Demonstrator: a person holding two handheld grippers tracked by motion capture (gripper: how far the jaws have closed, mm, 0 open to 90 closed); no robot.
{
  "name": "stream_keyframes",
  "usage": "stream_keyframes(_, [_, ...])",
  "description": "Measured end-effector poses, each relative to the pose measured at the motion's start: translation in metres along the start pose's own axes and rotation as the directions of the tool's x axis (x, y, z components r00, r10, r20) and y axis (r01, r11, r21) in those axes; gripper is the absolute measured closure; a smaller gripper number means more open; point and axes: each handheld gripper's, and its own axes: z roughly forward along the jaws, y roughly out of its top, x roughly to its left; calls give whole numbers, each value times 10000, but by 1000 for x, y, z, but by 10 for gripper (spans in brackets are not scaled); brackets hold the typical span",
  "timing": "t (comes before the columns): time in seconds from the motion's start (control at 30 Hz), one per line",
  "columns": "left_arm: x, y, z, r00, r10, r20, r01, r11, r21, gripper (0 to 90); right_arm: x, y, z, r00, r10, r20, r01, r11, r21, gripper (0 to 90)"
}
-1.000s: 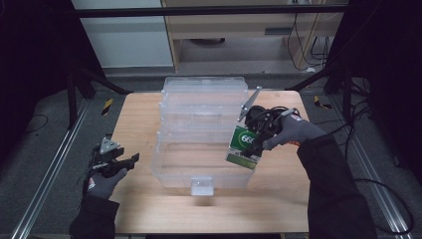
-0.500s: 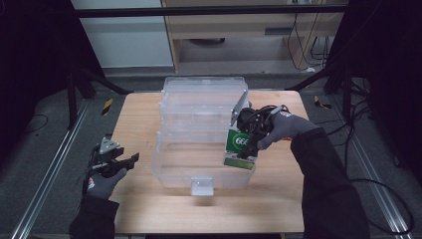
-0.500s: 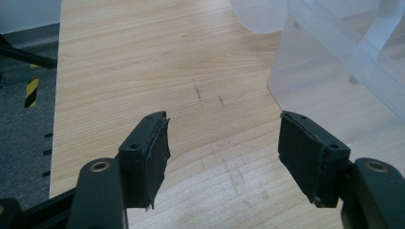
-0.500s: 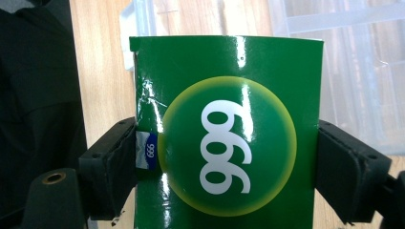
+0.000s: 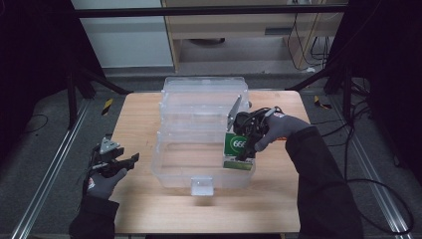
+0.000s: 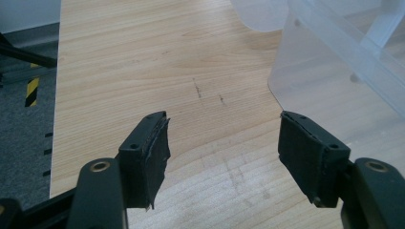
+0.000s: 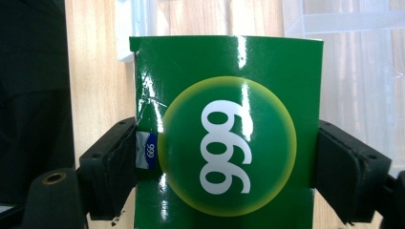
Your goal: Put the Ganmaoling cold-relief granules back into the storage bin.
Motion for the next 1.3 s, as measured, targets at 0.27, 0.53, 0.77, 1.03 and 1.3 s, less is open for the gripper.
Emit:
stream_keyframes(0.27, [0, 0, 0, 10000, 18, -1, -18, 10000, 12, 339, 2, -1, 8, 9997, -254, 20, 253, 9993, 276, 180])
stream_keyframes(0.53, [-1, 0, 0, 10000, 29, -4, -29, 10000, 10, 339, 1, -3, 18, 9992, -393, -25, 394, 9985, 378, 181])
stream_keyframes(0.77, [-1, 0, 1, 10000, 52, -2, -52, 10000, 45, 339, 2, -3, 22, 9988, -481, -88, 484, 9983, 324, 180])
stream_keyframes(1.03, [-1, 0, 1, 9999, 102, -4, -102, 9999, 72, 340, 3, -4, 23, 9991, -416, -45, 417, 9986, 326, 180])
stream_keyframes(1.3, [-1, 0, 1, 9999, 102, 3, -102, 9999, 73, 341, 3, -3, 25, 9991, -435, -30, 435, 9987, 278, 181])
